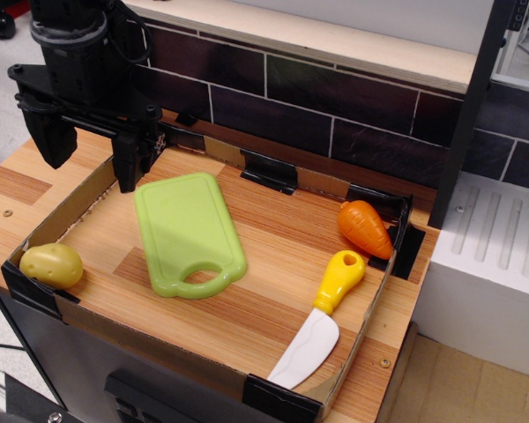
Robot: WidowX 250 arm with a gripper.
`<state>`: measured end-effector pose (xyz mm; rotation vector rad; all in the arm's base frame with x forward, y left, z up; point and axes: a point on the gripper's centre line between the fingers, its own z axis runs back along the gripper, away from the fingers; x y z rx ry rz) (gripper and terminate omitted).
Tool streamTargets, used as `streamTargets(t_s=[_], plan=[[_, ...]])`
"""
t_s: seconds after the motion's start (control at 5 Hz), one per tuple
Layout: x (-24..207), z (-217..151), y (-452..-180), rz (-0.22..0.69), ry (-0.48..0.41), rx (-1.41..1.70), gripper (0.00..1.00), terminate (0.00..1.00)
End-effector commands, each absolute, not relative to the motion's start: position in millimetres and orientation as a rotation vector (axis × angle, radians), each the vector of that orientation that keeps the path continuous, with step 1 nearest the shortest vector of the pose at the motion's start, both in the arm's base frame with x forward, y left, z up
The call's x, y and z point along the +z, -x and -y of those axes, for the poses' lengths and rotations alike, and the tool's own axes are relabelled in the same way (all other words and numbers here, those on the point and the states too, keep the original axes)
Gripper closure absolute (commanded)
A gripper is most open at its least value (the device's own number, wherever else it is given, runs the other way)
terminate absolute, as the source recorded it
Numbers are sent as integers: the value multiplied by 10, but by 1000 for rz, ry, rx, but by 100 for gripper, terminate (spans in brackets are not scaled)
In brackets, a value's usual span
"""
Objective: Put knife on cutting board
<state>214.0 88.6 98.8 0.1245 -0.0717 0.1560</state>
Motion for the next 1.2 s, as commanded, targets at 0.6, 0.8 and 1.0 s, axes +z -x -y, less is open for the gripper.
streamTargets(t_s=[0.6,0.8,1.0], plan=[[778,57,-2823,247,-76,116,0,0],[650,336,-2829,246,-38,198,0,0],[577,530,-2817,226,-8,192,0,0]])
